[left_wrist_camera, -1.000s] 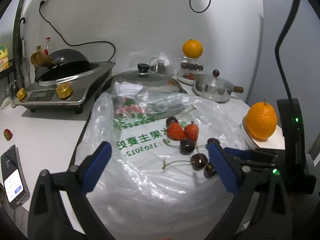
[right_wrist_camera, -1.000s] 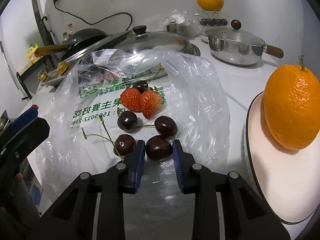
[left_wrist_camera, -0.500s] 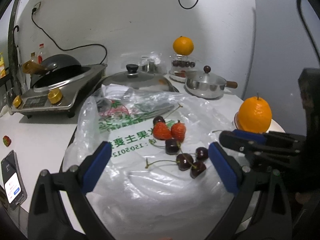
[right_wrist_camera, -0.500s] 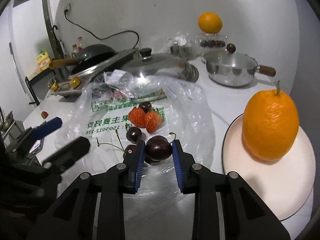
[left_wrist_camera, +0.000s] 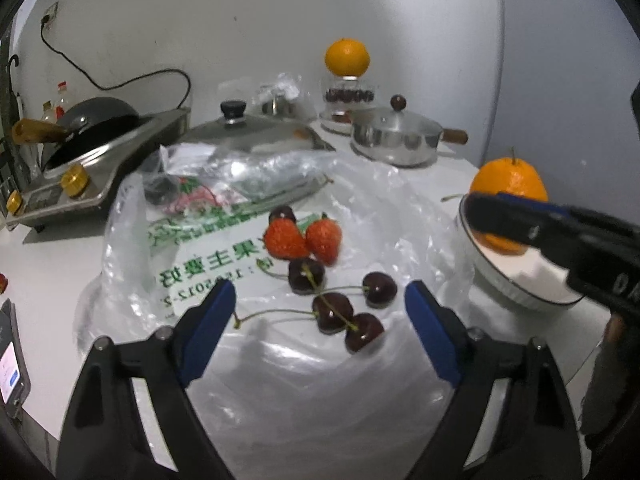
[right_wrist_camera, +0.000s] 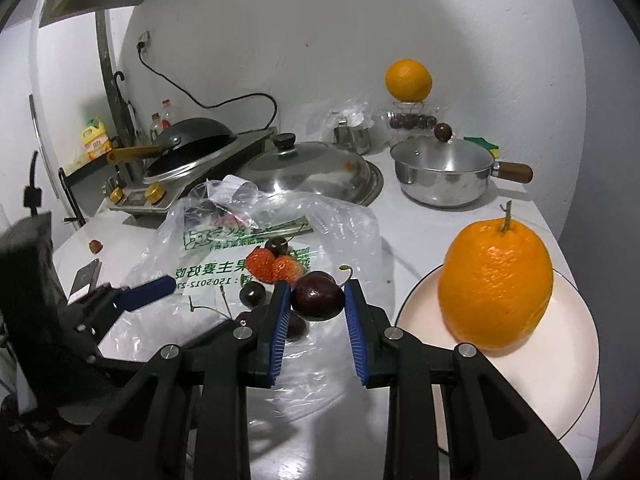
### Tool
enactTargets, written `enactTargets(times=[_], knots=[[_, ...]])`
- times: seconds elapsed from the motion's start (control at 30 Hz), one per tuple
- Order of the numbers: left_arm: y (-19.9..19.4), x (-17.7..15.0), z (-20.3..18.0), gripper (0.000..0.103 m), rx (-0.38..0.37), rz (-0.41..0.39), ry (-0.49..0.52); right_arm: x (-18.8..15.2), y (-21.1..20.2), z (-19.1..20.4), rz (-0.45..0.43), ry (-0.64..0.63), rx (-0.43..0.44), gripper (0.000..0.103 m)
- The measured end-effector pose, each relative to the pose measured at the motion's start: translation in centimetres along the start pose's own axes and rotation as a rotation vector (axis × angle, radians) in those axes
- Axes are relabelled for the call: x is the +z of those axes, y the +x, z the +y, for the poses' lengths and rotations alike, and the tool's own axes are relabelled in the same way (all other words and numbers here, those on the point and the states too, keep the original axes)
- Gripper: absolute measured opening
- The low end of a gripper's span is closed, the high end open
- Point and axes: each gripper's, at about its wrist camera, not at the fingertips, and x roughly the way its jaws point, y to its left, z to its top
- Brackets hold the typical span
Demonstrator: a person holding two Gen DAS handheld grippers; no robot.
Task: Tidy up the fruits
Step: 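Move the left gripper to a dark cherry in the bag and grasp it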
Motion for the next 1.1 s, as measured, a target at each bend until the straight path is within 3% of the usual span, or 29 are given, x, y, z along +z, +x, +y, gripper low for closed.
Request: enactTargets(times=[0.1,0.53,0.6,0.97,1.1], knots=[[1.1,-0.3,-0.1,0.07,-0.006,0.045,-0.02,-0.2,0.0,-0.2,-0.004,0.001,0.011,0.029],[3.4,-1.8,-1.3,0.058,-0.018,0.155,-0.036,-0.3,0.4,-0.8,-0.006,0.002,0.062,0.029],[3.3,-1.9,-1.4,0.057,-0.017,0.154,-0.032,-0.3,0.3,-0.7,-0.008,0.0,0.067,0.029],[2.7,-2.0,-1.5,0.028,-0.063,0.15,-0.035,-0.3,-0.2,-0.7,-0.017,-0.003,0.062,0.03],[2.2,-1.9,-1.6,0.028,-0.072,0.132,-0.027,-0.3,-0.4,-0.7,-0.021,-0.01,0.052,0.029]])
